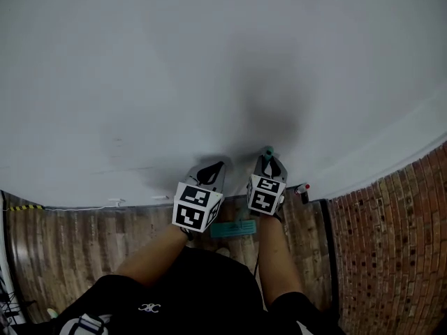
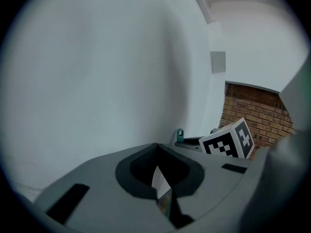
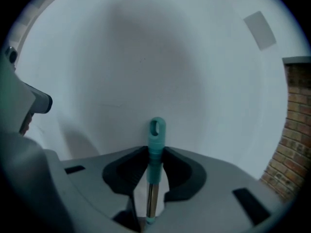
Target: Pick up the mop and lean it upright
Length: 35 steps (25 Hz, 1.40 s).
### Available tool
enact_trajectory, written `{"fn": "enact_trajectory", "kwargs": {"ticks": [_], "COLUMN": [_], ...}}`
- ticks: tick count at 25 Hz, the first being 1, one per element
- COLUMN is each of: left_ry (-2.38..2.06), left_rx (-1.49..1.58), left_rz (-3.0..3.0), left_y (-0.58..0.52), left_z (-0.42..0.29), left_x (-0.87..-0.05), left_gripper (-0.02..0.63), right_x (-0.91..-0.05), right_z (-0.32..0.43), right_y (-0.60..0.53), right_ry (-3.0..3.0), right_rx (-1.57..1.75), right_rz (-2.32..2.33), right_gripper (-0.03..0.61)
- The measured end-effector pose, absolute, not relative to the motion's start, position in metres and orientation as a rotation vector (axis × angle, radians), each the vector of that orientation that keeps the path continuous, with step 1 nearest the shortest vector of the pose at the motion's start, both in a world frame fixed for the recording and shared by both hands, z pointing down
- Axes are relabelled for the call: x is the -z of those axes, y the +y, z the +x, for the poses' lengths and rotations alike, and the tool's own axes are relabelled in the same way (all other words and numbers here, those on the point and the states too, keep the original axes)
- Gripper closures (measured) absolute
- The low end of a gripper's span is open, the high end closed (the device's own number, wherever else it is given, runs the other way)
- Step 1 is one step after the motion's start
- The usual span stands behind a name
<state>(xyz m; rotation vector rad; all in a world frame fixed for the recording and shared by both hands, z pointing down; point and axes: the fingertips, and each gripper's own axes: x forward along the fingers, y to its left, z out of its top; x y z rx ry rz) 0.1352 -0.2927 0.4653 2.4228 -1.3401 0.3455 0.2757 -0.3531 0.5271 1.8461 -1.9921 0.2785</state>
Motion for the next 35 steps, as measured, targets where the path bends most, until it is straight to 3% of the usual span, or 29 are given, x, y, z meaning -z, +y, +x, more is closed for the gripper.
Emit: {"fn": "enact_trajectory", "kwargs": {"ticks": [22,35], "left_ry": [-0.831,-0.684], "left_rx": [-0.420,-0.444], "left_rz": [2.666,2.704], "left_y": [-0.278,-0.266], "left_z": [0.246,0.280], "left_x": [-0.474,-0.477], "left_gripper": [0.620,0.620], "right_x": [-0.502,-0.497], "right_z": [0.362,0.364], "right_y": [-0.208,-0.149], "right_ry": [-1.849,-1.798], "right_rx": [-0.364,-0.382], "right_rz": [2.270,2.362], "right_gripper": [0.471,0.471]}}
